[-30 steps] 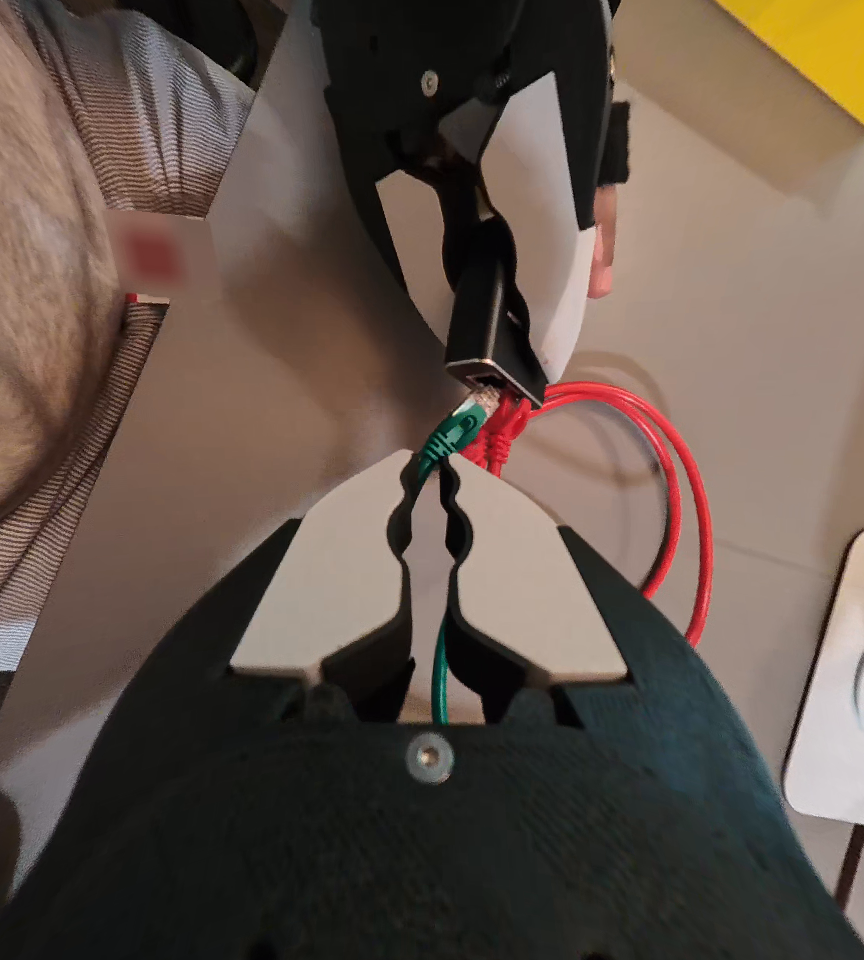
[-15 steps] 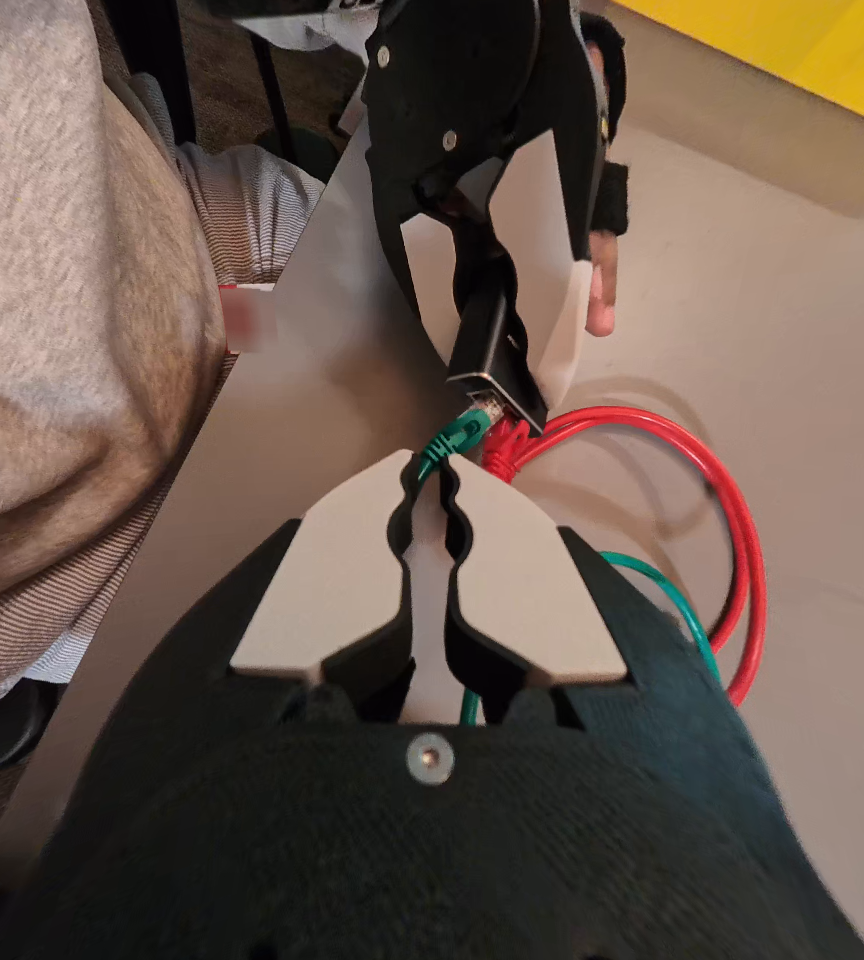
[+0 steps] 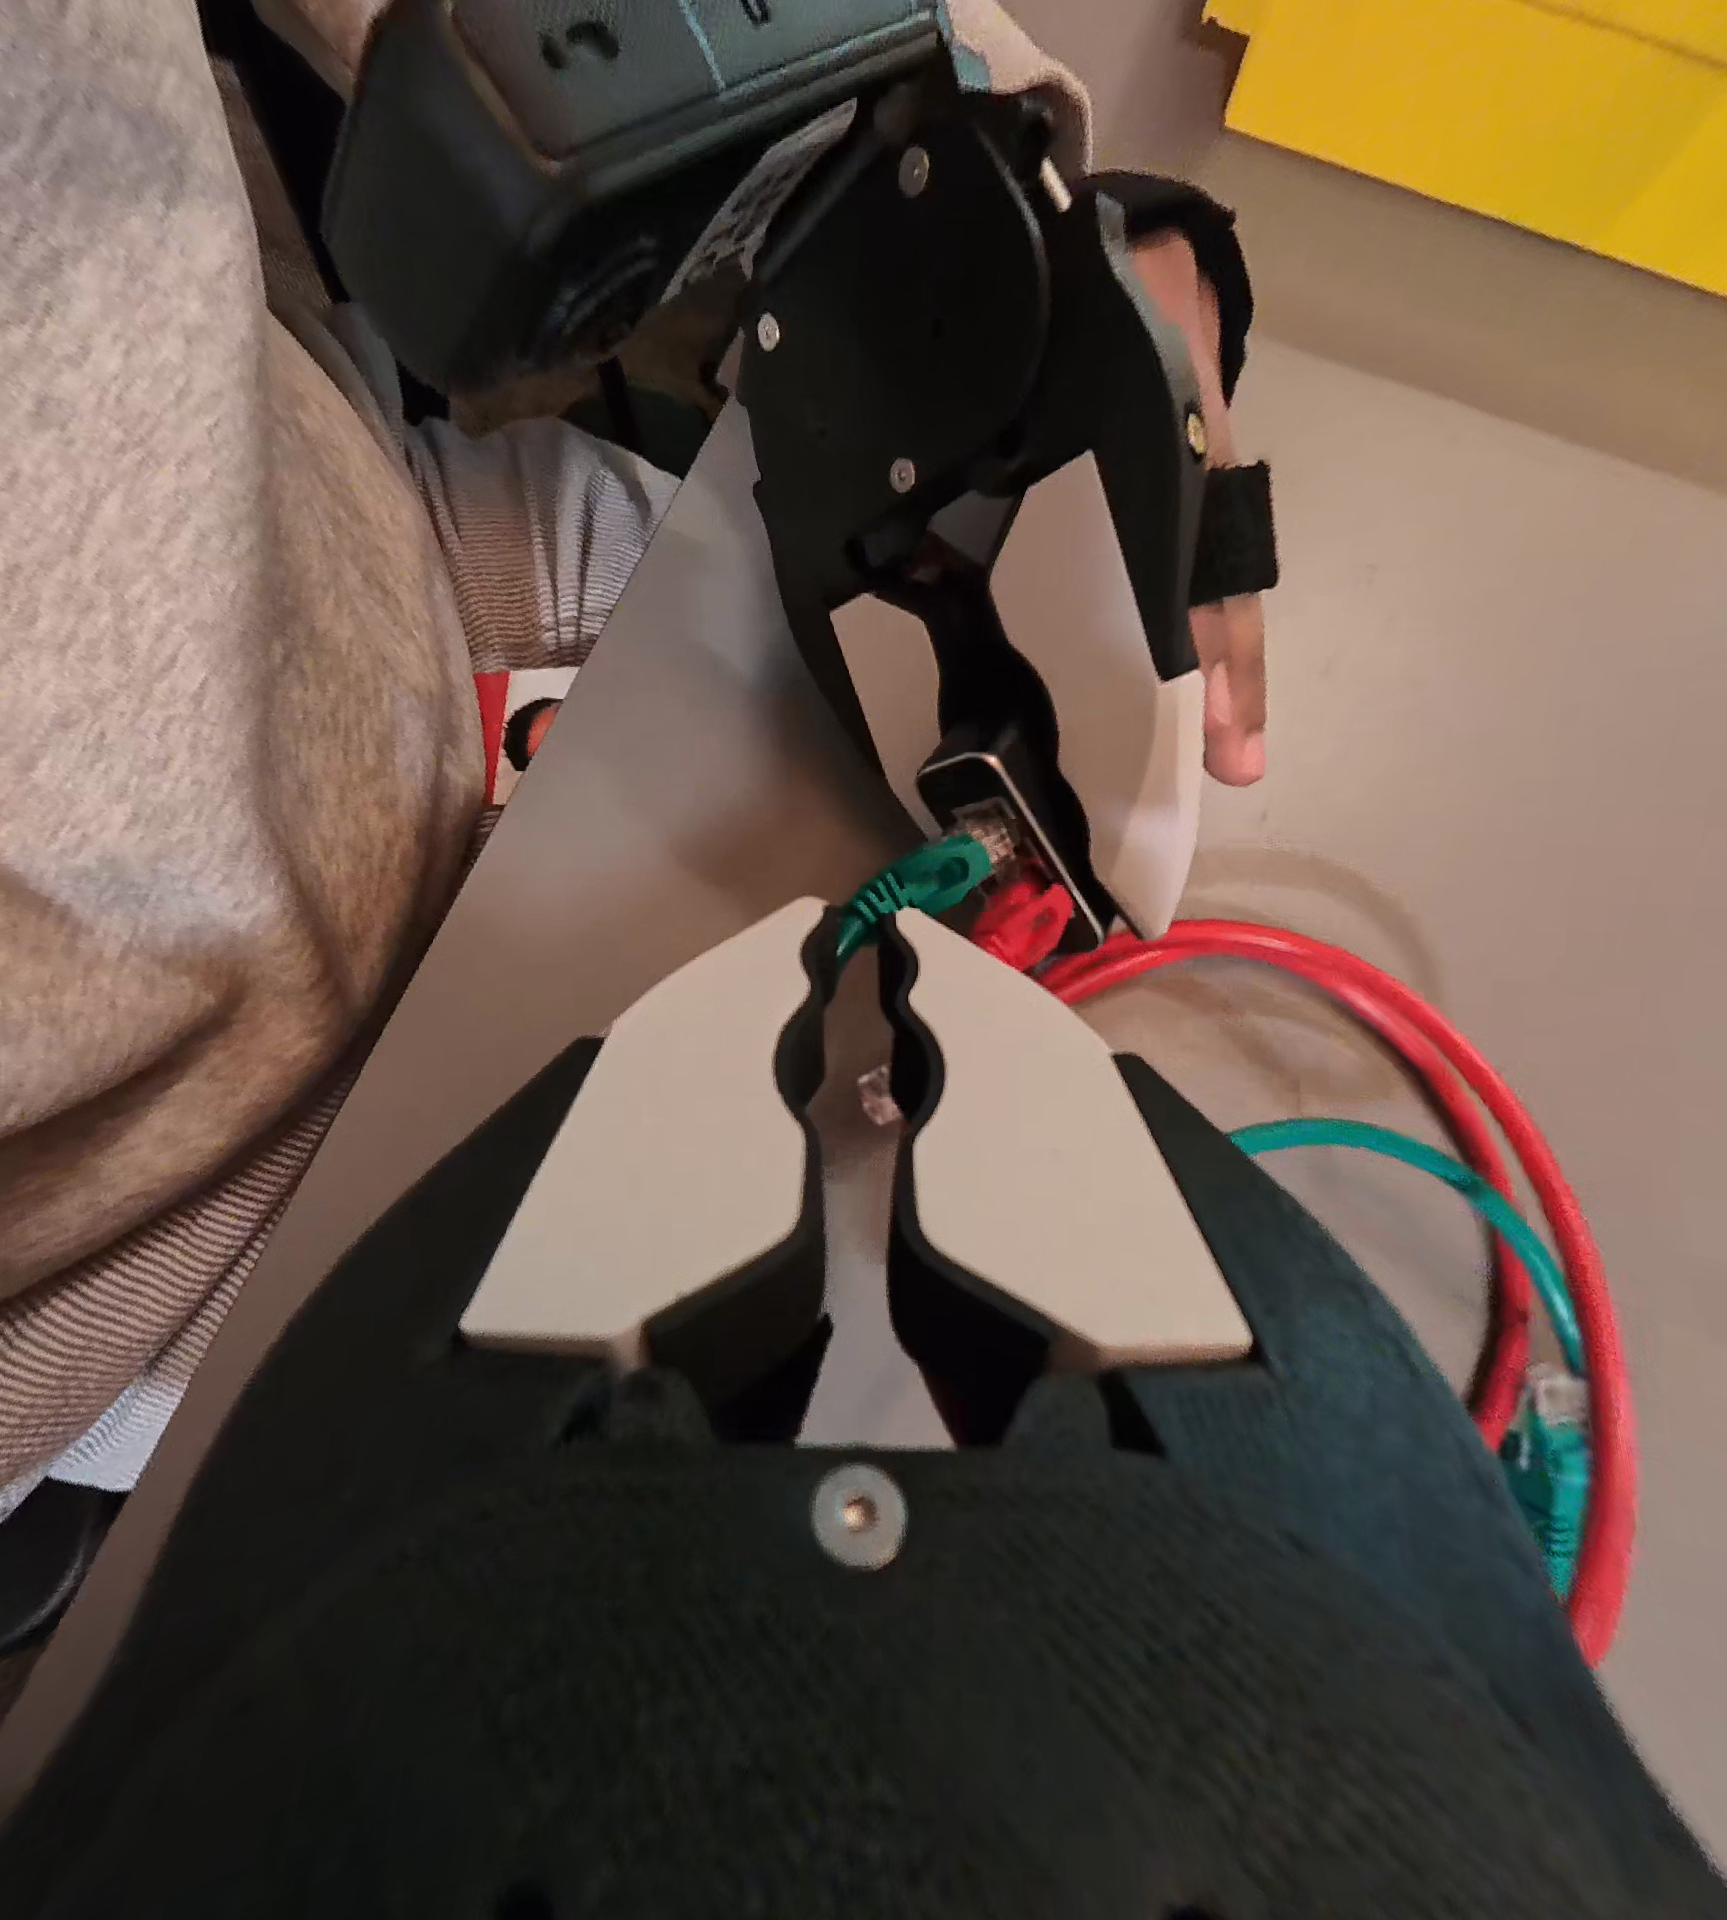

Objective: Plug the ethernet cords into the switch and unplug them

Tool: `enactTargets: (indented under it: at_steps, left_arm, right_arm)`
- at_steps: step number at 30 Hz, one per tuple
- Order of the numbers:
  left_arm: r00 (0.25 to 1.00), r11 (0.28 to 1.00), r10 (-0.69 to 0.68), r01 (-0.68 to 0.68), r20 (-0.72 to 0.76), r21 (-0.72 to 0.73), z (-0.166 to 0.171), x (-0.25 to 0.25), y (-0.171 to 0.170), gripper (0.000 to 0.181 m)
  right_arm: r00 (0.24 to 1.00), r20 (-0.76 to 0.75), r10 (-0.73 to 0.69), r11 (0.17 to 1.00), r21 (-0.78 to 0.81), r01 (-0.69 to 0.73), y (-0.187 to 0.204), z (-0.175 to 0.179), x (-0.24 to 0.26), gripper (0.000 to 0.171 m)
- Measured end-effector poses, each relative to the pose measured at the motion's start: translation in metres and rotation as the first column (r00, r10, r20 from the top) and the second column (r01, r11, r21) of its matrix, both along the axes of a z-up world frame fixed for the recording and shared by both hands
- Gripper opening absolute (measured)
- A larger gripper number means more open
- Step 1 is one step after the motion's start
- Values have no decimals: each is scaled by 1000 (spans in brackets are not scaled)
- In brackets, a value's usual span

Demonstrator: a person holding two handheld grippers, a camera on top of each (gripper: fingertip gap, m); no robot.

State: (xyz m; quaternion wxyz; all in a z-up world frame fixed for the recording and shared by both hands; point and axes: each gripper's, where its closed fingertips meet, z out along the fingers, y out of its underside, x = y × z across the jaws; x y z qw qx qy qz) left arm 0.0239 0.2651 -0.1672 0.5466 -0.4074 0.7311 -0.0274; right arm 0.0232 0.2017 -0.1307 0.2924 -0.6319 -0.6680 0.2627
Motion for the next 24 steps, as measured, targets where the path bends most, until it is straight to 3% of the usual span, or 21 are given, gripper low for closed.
enactTargets:
  at_steps: [14,19,24]
  left_arm:
    - [999,996,1,-4,36,90,10,1,3,27]
    - [998,994,57,-60,38,91,11,-4,15,28]
    - [992,991,115,-118,52,69,12,-8,25,28]
  right_arm:
    - [995,-5,-98,995,-37,98,10,3,2,7]
    - [982,11,-189,980,70,188,25,5,1,10]
    - [954,-58,-293,915,272,298,40,21,7,29]
